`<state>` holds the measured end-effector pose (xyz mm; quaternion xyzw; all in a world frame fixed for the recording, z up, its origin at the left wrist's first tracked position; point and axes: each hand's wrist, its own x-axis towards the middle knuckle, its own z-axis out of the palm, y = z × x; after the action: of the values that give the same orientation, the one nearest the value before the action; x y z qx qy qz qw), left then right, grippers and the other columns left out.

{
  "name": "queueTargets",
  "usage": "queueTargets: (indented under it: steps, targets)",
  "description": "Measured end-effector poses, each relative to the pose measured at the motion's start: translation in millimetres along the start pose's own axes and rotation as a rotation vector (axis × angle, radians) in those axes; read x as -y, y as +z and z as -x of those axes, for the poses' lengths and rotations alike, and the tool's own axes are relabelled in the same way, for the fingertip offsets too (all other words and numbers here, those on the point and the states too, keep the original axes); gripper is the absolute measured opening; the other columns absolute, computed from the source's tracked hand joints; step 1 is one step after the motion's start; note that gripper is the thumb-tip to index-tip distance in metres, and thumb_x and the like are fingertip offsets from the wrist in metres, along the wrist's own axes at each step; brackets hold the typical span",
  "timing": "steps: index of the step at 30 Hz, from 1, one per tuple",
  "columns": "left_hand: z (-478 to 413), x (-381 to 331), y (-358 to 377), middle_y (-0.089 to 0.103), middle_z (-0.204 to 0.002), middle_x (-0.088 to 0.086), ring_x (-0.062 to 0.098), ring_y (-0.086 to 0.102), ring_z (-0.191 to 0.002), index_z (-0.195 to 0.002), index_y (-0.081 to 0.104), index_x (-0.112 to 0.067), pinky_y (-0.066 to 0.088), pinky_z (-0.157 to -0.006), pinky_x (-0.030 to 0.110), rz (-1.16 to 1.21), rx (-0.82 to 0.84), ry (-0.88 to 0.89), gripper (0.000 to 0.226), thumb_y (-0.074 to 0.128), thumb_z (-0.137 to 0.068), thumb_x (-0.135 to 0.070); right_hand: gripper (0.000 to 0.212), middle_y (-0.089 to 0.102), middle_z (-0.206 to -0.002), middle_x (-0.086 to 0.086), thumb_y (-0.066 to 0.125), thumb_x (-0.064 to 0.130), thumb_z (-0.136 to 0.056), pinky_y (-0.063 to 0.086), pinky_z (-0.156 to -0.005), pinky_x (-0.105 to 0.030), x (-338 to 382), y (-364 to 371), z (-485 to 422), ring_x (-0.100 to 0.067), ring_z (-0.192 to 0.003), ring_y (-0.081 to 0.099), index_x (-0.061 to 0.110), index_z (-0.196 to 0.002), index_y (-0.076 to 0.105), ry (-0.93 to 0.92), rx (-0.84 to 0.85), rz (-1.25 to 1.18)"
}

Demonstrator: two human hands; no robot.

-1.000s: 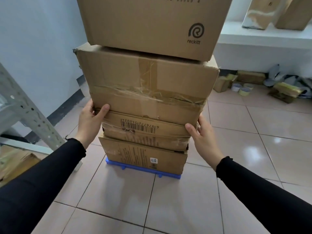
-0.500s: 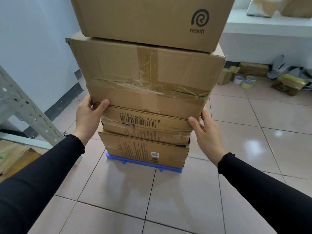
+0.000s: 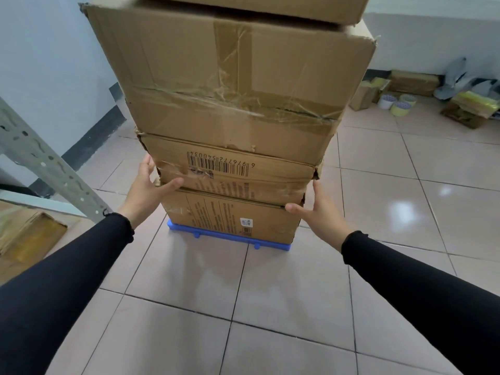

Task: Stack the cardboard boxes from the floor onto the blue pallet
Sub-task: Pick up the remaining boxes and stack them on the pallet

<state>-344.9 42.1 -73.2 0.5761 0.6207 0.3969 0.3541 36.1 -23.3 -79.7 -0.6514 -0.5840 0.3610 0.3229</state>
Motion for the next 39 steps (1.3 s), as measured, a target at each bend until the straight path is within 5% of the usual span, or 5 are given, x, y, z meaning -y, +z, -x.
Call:
queueTargets:
  steps: [4,9,26,35,39]
  targets:
    - [-4,15,1,0.068,-0.120,-0.015,-0.009,0.062,-0.102,-0.135,0.054,-0.024,0.055,-0.088,0.025,-0.098,0.043,-0.064,0.056,0.082,-0.086,-0.025,0.058,0.056,-0.125,0.033,0.074,0.021,-0.094,0.044,-0.089,-0.011,-3,19,1,0.026,-0.105,0.056,0.040,-0.134,0.038,-0.036,0.023,-0.114]
    - [-3,17,5,0.068,-0.119,-0.013,-0.003,0.061,-0.107,-0.133,0.059,-0.021,0.053,-0.083,0.024,-0.086,-0.005,-0.030,0.051,0.080,-0.087,-0.024,0.053,0.058,-0.121,0.031,0.065,0.015,-0.099,0.050,-0.103,-0.030,-5,27,-5,0.008,-0.112,0.058,0.055,-0.118,0.036,-0.016,-0.013,-0.158]
    - [2,22,12,0.072,-0.118,-0.008,0.012,0.068,-0.110,-0.131,0.062,-0.025,0.056,-0.092,0.033,-0.037,-0.088,-0.042,0.049,0.080,-0.086,-0.023,0.049,0.053,-0.113,0.034,0.064,0.015,-0.100,0.044,-0.073,-0.002,-6,27,-8,0.016,-0.102,0.053,0.039,-0.129,0.033,0.034,-0.014,-0.107]
    - [10,12,16,0.067,-0.121,-0.008,0.016,0.063,-0.111,-0.133,0.053,-0.023,0.051,-0.087,0.028,-0.139,-0.067,-0.033,0.044,0.072,-0.094,-0.022,0.060,0.052,-0.126,0.014,0.067,0.022,-0.100,0.044,-0.072,-0.014,-2,19,-8,-0.012,-0.110,0.055,0.020,-0.150,0.034,0.041,-0.002,-0.019]
    - [18,6,13,0.063,-0.125,-0.004,0.018,0.059,-0.110,-0.137,0.051,-0.020,0.049,-0.088,0.031,-0.234,-0.037,-0.022,0.049,0.069,-0.093,-0.014,0.060,0.054,-0.134,0.011,0.067,0.023,-0.100,0.049,-0.089,-0.031,1,10,-9,-0.019,-0.116,0.058,0.022,-0.151,0.036,0.050,0.042,0.012]
